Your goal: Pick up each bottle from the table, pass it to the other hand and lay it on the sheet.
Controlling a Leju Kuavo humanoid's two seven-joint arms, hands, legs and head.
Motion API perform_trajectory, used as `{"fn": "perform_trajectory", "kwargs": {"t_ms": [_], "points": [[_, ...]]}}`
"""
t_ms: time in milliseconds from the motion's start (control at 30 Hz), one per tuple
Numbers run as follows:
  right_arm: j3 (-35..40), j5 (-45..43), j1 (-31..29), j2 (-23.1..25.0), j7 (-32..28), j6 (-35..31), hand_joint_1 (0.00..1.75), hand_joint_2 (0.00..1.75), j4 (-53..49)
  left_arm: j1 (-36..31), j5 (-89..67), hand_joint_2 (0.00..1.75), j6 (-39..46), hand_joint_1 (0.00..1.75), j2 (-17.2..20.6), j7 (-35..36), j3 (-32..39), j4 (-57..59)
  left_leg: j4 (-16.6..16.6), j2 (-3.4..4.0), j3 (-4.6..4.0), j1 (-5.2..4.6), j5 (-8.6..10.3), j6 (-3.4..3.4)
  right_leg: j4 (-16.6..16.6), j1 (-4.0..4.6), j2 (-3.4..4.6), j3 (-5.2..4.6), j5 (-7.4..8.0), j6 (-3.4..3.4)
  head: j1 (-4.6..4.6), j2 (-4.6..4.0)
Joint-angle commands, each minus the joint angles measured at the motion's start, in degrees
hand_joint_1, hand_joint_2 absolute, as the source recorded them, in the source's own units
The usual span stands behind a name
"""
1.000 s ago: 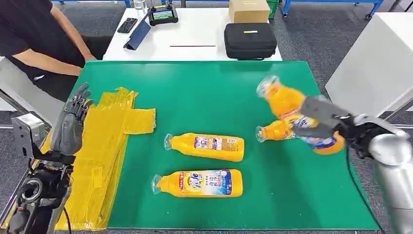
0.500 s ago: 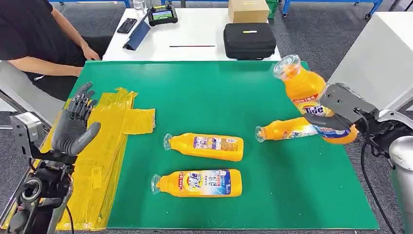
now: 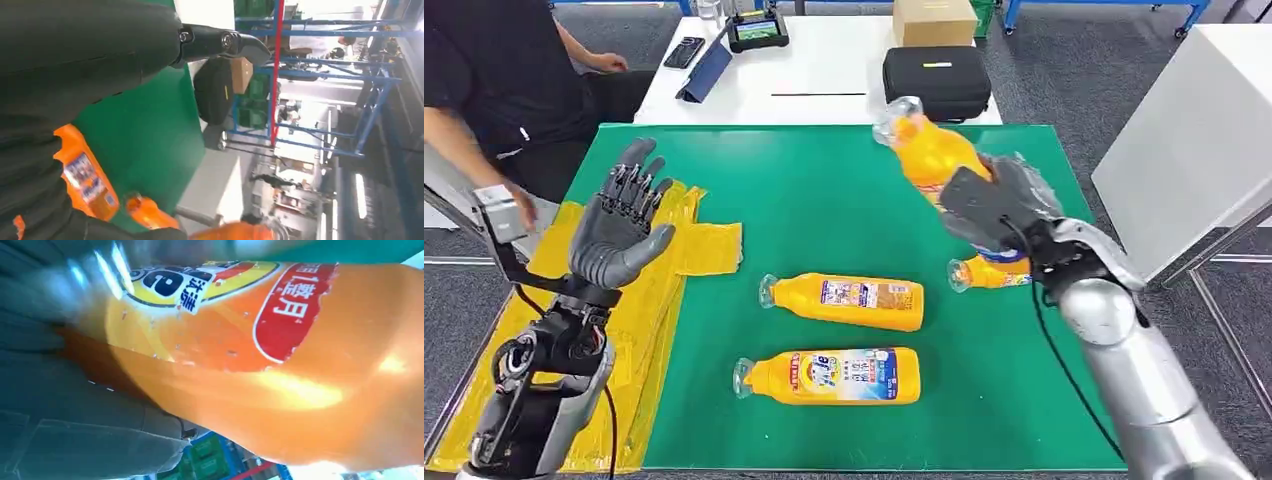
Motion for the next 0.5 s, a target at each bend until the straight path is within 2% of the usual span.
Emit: {"fn": "perform_trajectory", "kwargs": {"t_ms": [33, 233, 367, 467, 500], "points": [[7.37, 3.59, -5.67, 9.39, 0.64, 0.5, 1.75, 1.75, 5.07, -0.13, 4.13, 1.75, 1.55, 0.0, 1.35, 1.32, -3.16, -1.95, 0.0, 0.31, 0.14, 0.03, -0.1, -0.16, 0.0, 0.02, 0.23, 0.06, -0.01, 0.01, -0.02, 0.0], [9.66, 6.58, -8.07, 12.41, 0.93, -0.54, 1.75, 1.75, 7.73, 0.79, 5.46, 1.75, 3.68, 0.0, 1.7, 1.6, -3.81, -4.15, 0.02, 0.24, 0.08, 0.02, -0.08, -0.17, 0.02, 0.0, 0.19, 0.04, 0.0, 0.01, 0.0, 0.0], [9.59, 6.56, -8.05, 12.26, 0.92, -0.51, 1.75, 1.75, 7.79, 0.79, 5.46, 1.75, 3.69, 0.0, 1.68, 1.6, -3.84, -4.15, 0.0, 0.16, 0.13, 0.03, -0.08, -0.2, 0.0, 0.01, 0.08, 0.11, -0.04, 0.0, -0.02, 0.0], [11.27, 9.5, -9.57, 13.41, -0.13, -3.68, 1.75, 1.75, 9.11, 1.38, 6.27, 1.75, 4.54, 0.0, 1.32, 1.53, -4.17, -5.31, -0.01, 0.04, 0.03, -0.02, -0.03, -0.11, 0.0, -0.03, 0.04, 0.01, -0.01, 0.01, 0.02, 0.0], [12.21, 11.29, -10.17, 13.84, -0.33, -5.35, 1.75, 1.75, 9.56, 1.66, 6.29, 1.75, 4.88, 0.0, 1.0, 1.5, -4.27, -5.89, 0.04, 0.17, 0.23, 0.08, -0.16, -0.29, 0.0, 0.06, 0.09, 0.22, -0.09, 0.01, -0.02, 0.0]]}}
